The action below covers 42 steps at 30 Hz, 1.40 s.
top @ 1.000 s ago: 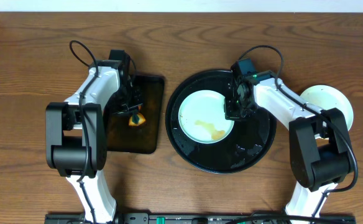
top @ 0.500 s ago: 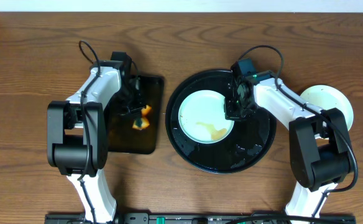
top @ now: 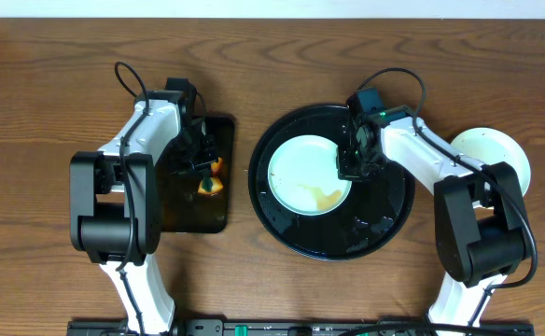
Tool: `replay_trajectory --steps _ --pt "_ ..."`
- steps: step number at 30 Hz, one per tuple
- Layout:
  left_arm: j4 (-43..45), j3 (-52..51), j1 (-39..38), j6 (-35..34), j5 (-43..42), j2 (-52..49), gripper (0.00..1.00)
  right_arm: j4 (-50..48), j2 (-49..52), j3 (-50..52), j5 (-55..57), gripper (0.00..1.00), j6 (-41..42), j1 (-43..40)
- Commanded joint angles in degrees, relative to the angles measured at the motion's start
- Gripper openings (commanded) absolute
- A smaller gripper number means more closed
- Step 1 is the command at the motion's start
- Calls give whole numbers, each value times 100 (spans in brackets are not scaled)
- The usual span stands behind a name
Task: Clean dirty plates on tray and stack at the side
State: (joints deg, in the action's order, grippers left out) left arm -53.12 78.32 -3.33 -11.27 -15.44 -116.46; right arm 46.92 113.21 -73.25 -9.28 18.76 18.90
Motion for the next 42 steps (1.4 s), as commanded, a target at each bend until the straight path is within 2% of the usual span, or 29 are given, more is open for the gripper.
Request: replay_trajectory --steps 1,10,15,21,30,42 --pt "-59 -42 -42 269 -168 168 7 70 219 175 238 1 -57 26" --pt "111 -42 -61 262 -85 1182 8 70 219 175 236 1 -57 26" --pt "109 -44 -66 -7 686 1298 8 68 219 175 238 1 -57 26" --pt "70 -44 -66 -761 1488 1307 8 72 219 175 236 1 -57 26" --pt "87 -44 -66 -896 1576 1438 7 70 219 175 238 1 -57 26" --pt "350 -55 -782 -1224 3132 2656 7 70 219 175 238 1 -57 26"
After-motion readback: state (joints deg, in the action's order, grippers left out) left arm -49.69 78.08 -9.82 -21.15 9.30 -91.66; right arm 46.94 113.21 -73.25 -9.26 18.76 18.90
